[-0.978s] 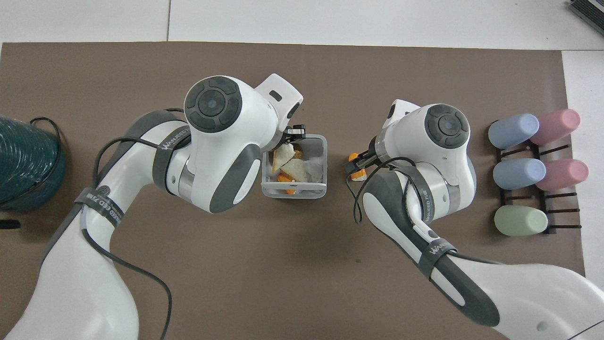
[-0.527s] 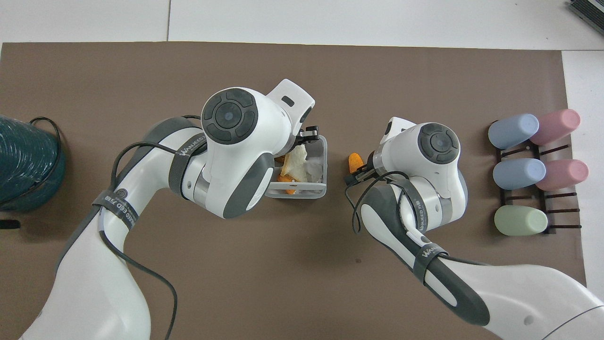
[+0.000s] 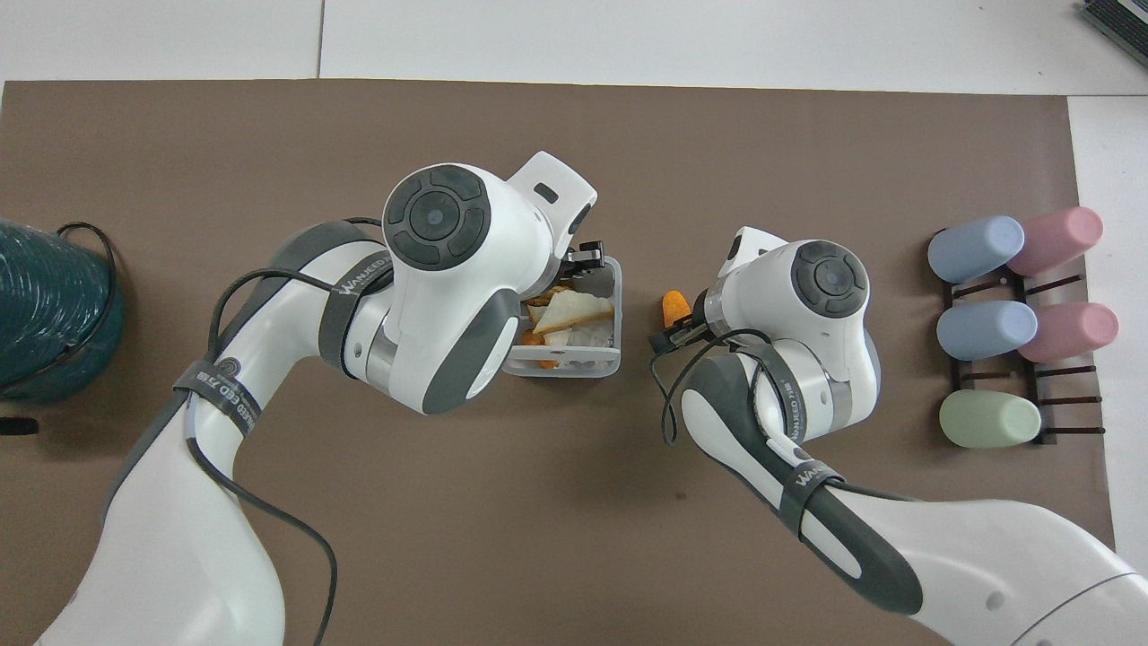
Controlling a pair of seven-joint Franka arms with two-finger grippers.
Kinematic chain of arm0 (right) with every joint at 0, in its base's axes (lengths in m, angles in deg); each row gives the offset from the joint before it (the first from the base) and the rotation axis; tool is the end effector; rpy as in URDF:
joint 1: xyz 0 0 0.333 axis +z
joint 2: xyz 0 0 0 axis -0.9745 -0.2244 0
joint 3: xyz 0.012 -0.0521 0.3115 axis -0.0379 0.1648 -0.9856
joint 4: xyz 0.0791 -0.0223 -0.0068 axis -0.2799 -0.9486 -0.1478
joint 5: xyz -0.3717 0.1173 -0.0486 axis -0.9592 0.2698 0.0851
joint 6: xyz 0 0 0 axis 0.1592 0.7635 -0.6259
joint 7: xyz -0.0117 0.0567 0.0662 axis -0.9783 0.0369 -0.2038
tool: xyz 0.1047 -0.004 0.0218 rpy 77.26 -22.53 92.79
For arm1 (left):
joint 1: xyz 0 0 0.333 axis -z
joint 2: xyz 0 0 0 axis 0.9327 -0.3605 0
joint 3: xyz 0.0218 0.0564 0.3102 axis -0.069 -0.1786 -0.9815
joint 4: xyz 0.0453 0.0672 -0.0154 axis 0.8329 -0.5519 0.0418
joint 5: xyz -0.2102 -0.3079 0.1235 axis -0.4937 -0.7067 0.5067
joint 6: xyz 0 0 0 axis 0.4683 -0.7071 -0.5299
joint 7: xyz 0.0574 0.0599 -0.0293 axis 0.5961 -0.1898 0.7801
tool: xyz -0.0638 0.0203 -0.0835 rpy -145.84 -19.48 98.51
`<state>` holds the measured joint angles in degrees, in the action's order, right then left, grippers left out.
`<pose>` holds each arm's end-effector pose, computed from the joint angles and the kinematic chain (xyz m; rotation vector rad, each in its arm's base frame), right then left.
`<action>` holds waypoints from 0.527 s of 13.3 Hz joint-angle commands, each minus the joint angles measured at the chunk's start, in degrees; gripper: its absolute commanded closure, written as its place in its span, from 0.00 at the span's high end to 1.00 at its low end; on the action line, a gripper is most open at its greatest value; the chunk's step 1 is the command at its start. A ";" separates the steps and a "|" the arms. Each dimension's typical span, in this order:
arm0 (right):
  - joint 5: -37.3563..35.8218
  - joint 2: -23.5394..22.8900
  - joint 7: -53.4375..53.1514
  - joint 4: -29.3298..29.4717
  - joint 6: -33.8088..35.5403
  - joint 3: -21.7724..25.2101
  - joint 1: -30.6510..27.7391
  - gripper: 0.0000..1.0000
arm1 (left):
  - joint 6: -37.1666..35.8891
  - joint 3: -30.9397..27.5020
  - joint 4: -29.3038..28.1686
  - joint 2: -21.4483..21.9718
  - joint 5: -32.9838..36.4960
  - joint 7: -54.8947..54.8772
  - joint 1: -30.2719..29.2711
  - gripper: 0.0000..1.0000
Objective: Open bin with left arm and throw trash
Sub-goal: 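Grasp the orange carrot with the right gripper while the left gripper withdraws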
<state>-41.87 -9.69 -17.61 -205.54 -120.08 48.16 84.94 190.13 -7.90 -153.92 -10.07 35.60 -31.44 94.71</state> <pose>0.5741 0.2114 0.2978 -2.9172 -0.6517 -0.1541 0.5926 -0.3468 0.4895 2.9578 0.1151 0.1111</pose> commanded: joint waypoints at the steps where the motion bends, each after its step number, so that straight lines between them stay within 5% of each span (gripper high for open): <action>1: 1.27 -0.09 -1.07 0.57 -1.08 -0.40 0.00 0.00 | -9.28 0.47 5.82 0.27 -0.17 -5.00 -5.87 0.54; 7: 1.45 3.42 -1.25 14.08 16.73 -0.40 -4.56 0.00 | -27.48 -0.23 9.70 3.25 0.18 -26.17 -19.32 0.51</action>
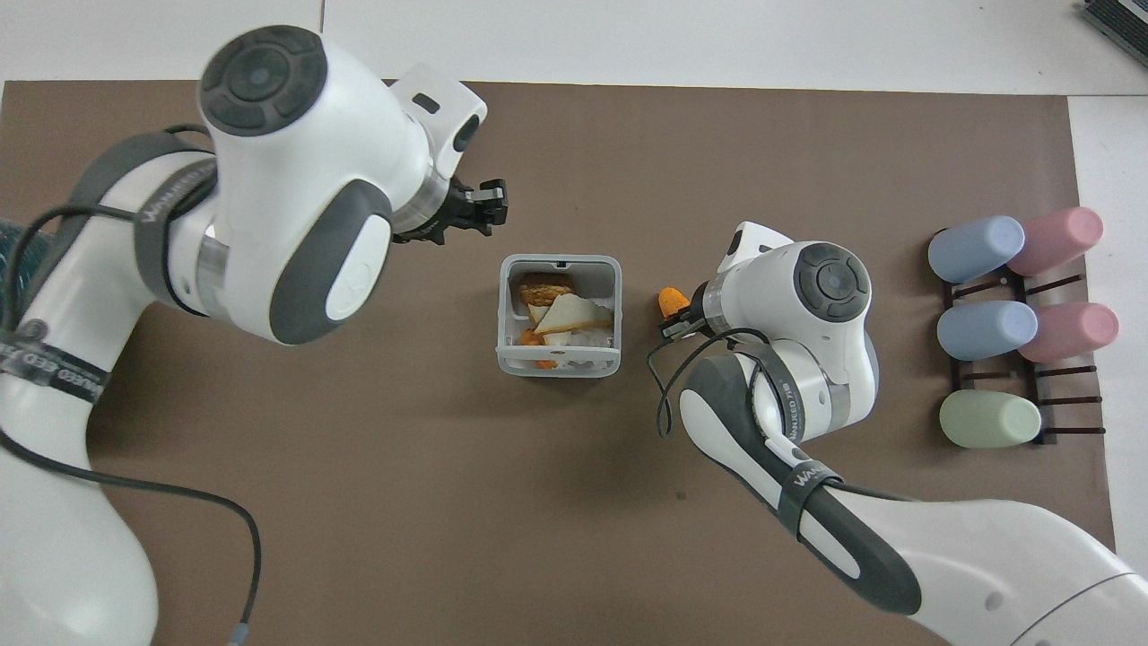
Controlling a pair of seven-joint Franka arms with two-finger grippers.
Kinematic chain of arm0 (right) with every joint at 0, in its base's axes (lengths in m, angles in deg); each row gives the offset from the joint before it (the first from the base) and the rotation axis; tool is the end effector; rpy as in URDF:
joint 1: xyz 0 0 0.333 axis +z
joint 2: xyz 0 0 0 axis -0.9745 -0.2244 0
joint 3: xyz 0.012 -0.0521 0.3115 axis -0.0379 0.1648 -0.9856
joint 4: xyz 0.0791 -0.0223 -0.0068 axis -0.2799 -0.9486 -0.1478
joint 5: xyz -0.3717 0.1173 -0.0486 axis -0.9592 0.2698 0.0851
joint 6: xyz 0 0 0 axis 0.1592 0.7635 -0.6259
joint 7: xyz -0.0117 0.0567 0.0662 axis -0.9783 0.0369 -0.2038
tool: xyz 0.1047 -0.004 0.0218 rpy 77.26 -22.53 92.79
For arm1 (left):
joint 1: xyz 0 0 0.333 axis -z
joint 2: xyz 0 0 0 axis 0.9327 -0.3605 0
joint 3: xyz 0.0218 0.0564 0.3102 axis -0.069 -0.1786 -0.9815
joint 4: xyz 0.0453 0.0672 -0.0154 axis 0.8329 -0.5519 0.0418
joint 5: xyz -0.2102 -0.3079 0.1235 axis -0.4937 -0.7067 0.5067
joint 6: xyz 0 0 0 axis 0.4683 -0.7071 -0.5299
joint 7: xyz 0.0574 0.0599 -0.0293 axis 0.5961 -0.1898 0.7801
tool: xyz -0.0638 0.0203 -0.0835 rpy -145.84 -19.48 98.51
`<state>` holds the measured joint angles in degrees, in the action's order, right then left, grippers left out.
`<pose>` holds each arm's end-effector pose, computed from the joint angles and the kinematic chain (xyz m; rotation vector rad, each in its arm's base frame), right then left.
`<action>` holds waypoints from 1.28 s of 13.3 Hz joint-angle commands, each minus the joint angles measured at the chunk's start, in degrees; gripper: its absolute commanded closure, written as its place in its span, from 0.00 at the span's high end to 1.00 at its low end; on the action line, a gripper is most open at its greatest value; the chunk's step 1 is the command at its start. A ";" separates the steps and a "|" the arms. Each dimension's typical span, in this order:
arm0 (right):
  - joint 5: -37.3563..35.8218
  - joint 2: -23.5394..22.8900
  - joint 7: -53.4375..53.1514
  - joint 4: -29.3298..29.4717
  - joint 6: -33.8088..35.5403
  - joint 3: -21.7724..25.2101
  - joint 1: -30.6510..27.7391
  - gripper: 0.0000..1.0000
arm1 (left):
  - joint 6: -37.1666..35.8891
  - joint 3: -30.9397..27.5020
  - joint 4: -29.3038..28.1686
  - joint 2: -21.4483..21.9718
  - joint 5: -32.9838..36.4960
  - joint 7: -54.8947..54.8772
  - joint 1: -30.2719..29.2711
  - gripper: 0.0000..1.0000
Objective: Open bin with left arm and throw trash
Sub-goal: 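Grasp the orange carrot with the right gripper while the left gripper withdraws, then lower the carrot into the bin with the right gripper and open it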
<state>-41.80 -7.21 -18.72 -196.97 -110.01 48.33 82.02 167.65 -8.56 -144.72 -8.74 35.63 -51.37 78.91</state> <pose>0.6080 0.1863 0.3739 -2.9306 -0.5662 -0.1821 0.6356 -0.1613 0.5464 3.0418 -0.0187 -0.1147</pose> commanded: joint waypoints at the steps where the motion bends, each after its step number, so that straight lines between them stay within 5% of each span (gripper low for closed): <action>1: 1.47 0.60 -0.23 8.84 9.57 -0.56 -1.64 0.00 | -6.94 0.34 0.42 3.24 0.15 -9.15 -5.28 0.51; 5: 9.27 -0.28 -5.39 15.55 12.34 -1.09 0.02 0.00 | -9.59 0.51 -0.72 8.69 0.24 -13.30 -8.99 0.51; 10: 9.91 -1.51 -19.19 15.65 6.71 -1.18 9.24 0.00 | -7.23 0.60 -8.80 12.74 0.33 -14.10 -7.85 0.51; 17: 12.11 -4.68 -23.35 12.66 5.82 -1.09 11.63 0.00 | -4.23 0.87 -13.21 15.12 6.13 -12.34 -4.69 0.52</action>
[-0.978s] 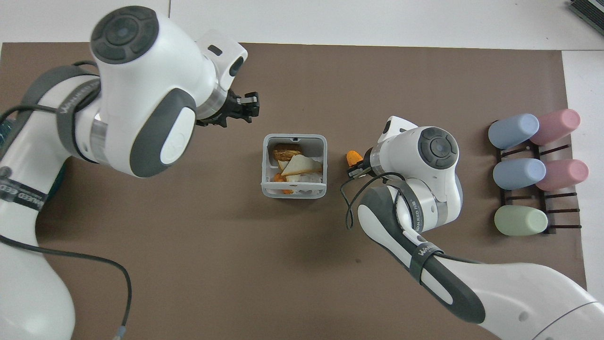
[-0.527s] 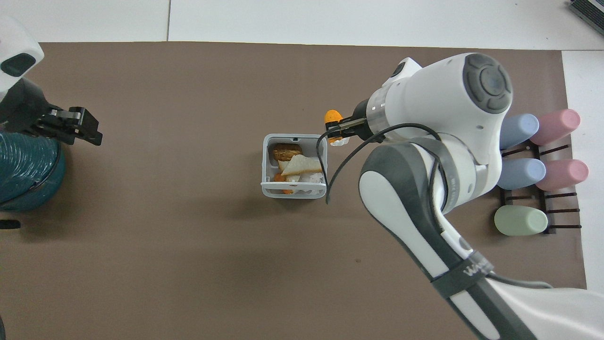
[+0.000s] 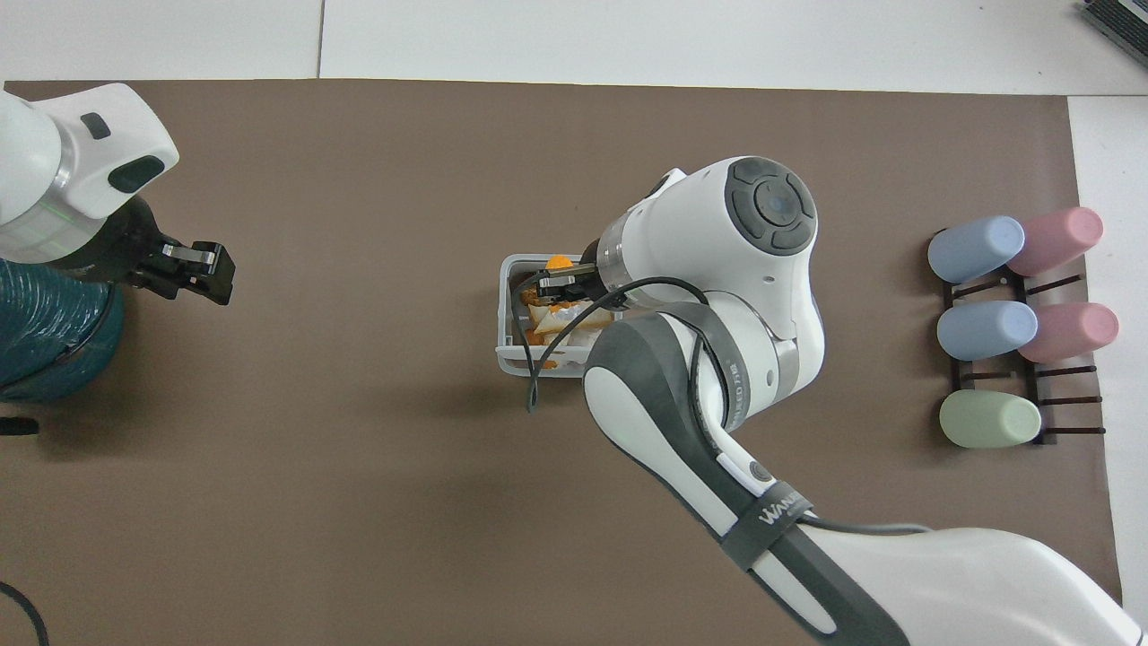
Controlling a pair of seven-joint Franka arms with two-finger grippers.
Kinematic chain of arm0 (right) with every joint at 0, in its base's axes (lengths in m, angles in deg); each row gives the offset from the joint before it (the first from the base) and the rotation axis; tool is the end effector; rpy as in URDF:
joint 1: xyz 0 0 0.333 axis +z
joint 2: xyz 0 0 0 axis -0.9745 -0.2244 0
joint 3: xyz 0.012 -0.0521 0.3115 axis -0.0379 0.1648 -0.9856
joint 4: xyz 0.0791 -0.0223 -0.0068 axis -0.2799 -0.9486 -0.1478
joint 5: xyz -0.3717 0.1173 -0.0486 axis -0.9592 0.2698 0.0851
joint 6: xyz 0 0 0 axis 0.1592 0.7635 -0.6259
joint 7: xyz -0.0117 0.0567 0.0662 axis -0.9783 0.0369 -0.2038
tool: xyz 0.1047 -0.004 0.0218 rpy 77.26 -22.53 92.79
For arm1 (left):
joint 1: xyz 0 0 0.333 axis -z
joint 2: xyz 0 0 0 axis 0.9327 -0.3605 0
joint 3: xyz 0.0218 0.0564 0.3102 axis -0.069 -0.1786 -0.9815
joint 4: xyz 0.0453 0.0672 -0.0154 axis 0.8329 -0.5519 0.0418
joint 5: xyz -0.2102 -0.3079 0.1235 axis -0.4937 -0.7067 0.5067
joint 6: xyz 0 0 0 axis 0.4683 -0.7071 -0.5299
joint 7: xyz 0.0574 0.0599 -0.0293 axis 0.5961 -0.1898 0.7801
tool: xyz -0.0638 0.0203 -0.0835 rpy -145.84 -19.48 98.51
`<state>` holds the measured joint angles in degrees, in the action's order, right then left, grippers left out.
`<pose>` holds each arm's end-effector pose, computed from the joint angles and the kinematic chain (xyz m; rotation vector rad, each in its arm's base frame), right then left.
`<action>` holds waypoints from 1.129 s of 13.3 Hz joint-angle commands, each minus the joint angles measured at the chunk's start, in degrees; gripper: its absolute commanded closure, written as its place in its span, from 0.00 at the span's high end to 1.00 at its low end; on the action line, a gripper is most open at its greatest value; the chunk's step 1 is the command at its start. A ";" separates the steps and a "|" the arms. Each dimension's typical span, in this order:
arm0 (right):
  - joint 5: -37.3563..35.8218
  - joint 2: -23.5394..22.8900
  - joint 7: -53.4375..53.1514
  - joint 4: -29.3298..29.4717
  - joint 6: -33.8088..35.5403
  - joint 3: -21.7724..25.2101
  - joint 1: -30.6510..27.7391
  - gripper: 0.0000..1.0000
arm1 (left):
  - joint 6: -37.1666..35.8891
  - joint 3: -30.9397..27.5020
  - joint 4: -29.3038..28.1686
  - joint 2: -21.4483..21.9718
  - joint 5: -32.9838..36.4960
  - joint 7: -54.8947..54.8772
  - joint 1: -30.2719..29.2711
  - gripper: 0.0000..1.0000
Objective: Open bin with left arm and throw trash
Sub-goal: 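Lower the carrot into the bin with the right gripper and open it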
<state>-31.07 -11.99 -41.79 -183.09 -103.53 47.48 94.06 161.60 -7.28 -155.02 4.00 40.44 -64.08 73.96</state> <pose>0.5914 0.3384 0.4268 -2.7610 -0.1523 -0.0522 0.5728 -0.1027 0.5912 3.1187 -0.2781 -0.1800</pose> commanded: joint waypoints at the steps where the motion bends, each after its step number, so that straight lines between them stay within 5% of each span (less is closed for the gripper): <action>1: 1.37 0.10 -0.19 -1.83 -0.74 -0.24 -0.41 0.03 | 1.90 -0.42 -2.65 2.38 1.32 0.10 -0.34 0.53; 2: 1.37 0.10 -0.28 -2.35 -1.01 -0.24 -0.41 0.15 | 1.90 -0.68 -2.56 2.46 1.23 -0.25 -0.78 0.54; 4: 1.37 0.18 -0.28 -3.06 -0.92 -0.24 -0.41 0.90 | 1.99 -0.77 -2.47 2.64 1.23 -0.34 -1.84 0.57; 5: 1.20 0.27 -0.19 -3.41 -1.09 -0.24 -0.41 1.00 | 1.99 -0.77 -2.47 2.64 1.23 -0.42 -1.84 0.59; 11: -0.90 1.15 -0.54 -2.27 -2.50 0.54 -1.03 1.00 | 2.08 -0.77 -2.47 2.64 1.23 -0.86 -2.88 0.79; 15: -14.76 2.73 -0.98 0.72 -2.07 2.04 -5.68 1.00 | 2.60 -0.77 -2.39 2.64 1.23 -3.33 -4.12 0.80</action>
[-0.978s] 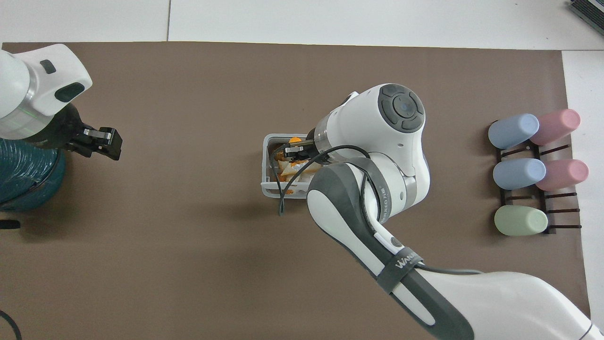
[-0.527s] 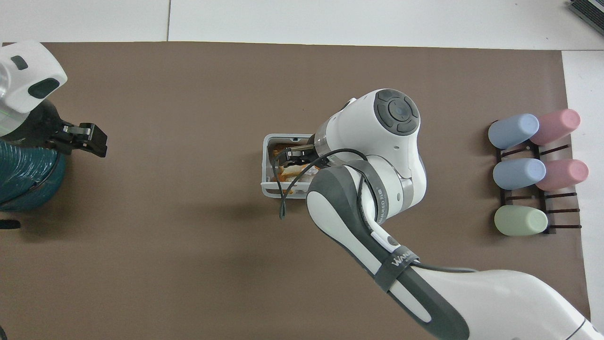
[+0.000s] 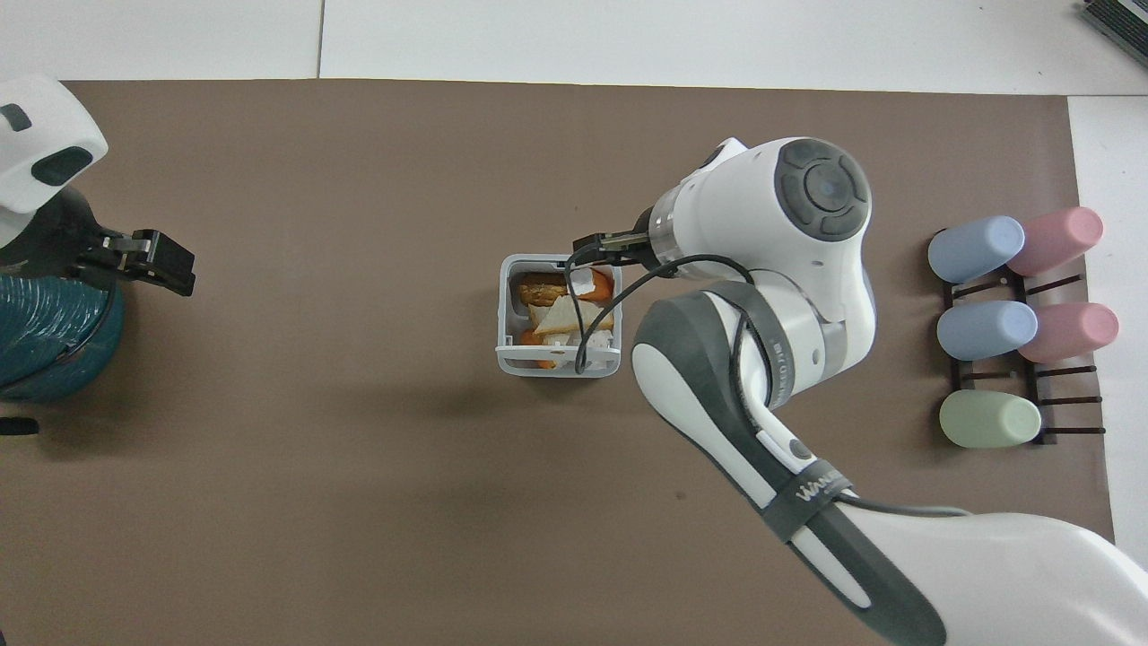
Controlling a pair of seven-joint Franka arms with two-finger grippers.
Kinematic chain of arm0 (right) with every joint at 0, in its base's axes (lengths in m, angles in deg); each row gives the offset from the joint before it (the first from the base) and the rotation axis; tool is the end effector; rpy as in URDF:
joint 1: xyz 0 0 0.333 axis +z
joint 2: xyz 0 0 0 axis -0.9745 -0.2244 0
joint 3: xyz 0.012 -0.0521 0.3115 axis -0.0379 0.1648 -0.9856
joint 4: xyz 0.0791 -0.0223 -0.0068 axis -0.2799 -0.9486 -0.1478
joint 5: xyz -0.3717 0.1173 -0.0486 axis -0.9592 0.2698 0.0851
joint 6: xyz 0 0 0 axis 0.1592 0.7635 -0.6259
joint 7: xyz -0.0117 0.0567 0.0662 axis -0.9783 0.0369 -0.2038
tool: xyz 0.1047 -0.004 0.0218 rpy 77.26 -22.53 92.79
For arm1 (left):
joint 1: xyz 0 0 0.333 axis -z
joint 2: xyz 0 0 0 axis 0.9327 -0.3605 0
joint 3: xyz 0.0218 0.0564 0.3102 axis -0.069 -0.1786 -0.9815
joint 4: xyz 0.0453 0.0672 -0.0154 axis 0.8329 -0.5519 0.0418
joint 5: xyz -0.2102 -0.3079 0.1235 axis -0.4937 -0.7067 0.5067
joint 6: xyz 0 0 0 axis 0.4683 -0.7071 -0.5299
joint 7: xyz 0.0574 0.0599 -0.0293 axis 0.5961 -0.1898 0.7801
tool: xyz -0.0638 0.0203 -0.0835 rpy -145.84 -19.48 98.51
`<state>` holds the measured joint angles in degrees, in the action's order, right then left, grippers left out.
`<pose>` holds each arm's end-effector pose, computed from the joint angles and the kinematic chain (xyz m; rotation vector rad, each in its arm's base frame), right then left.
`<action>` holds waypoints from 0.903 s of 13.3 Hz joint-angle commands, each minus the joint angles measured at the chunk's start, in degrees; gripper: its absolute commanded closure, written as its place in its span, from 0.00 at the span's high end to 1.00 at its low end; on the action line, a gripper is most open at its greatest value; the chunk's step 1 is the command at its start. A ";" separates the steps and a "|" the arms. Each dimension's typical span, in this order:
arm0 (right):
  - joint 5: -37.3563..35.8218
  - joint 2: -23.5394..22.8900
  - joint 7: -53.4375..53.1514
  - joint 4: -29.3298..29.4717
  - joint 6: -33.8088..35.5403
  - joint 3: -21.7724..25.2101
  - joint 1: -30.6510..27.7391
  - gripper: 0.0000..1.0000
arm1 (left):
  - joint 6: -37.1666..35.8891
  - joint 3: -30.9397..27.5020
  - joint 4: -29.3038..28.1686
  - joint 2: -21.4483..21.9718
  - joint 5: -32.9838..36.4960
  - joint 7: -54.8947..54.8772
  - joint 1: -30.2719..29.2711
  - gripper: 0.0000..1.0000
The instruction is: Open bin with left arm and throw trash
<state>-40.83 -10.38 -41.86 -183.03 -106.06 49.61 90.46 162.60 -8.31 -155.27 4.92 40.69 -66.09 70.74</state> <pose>0.6245 0.2747 0.4474 -2.8853 -0.1409 -0.2639 0.5764 -0.0602 0.5997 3.1263 -0.2170 -0.1336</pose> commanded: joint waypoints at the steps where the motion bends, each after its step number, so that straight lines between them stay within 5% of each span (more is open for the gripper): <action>1: -9.65 1.91 -1.09 0.57 0.90 0.52 -3.05 1.00 | 2.04 0.26 -2.14 1.73 0.98 -1.14 -0.90 0.80; 3: -15.65 4.19 -1.53 0.66 3.35 0.88 -5.59 1.00 | 2.39 0.35 -2.05 1.64 0.98 -0.62 -0.38 0.80; 8: -15.41 12.36 -1.44 0.57 12.22 1.66 -12.11 1.00 | 2.57 0.53 -0.91 1.55 0.36 -0.18 -0.20 0.79; 9: -15.23 13.77 -1.27 0.57 14.68 3.84 -11.41 1.00 | 3.96 0.53 -1.17 1.64 0.45 0.00 -0.20 0.84; 10: -14.97 15.09 -0.83 0.57 16.97 5.78 -10.97 1.00 | 5.20 0.53 -1.43 1.64 0.45 -0.09 -0.20 1.00; 12: -14.79 17.64 2.23 0.66 22.24 9.73 -9.92 1.00 | 5.73 0.53 -1.08 1.64 0.80 -0.17 -0.20 1.00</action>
<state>-55.48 4.74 -41.52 -181.47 -87.34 56.03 79.33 166.87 -7.69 -155.23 5.30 40.69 -66.37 70.31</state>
